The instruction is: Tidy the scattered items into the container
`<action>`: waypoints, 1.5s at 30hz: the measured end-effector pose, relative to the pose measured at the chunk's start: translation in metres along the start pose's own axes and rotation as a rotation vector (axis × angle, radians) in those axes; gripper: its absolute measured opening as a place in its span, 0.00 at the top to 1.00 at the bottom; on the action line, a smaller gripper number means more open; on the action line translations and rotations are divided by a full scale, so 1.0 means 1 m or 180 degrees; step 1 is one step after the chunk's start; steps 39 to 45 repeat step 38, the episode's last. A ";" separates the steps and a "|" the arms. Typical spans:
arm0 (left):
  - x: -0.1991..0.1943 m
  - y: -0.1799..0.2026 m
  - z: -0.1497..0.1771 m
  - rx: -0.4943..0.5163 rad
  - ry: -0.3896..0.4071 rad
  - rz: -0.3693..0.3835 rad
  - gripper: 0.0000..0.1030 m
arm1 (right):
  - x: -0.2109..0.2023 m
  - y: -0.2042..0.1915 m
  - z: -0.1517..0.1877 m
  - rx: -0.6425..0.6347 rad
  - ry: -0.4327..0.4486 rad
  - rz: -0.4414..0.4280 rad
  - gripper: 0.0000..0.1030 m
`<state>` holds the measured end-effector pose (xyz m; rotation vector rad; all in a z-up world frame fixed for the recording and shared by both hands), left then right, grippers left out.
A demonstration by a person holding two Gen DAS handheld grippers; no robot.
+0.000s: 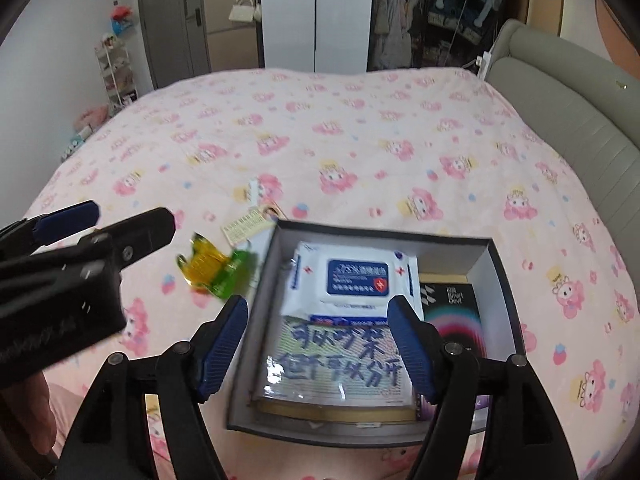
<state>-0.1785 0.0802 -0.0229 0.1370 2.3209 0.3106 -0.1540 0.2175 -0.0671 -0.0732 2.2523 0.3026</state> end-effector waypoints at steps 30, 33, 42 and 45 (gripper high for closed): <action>-0.123 -0.061 0.067 0.0008 0.0494 -0.0122 0.01 | -0.127 -0.050 0.045 0.0117 0.0658 0.0336 0.20; -0.125 -0.059 0.067 0.0003 0.0506 -0.0110 0.01 | -0.131 -0.048 0.046 0.0136 0.0684 0.0386 0.20; -0.124 -0.058 0.069 0.0001 0.0494 -0.0113 0.01 | -0.132 -0.046 0.047 0.0175 0.0699 0.0365 0.20; -0.124 -0.058 0.069 0.0001 0.0494 -0.0113 0.01 | -0.132 -0.046 0.047 0.0175 0.0699 0.0365 0.20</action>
Point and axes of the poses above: each gripper's, at about its wrist camera, not at the fingertips, and x roughly the way its jaws point, y to its right, z to its underside, the point moved 6 cm from there along x, roughly the way its jaws point, and after that the axes turned 15 degrees about -x, right-handed, at the moved point
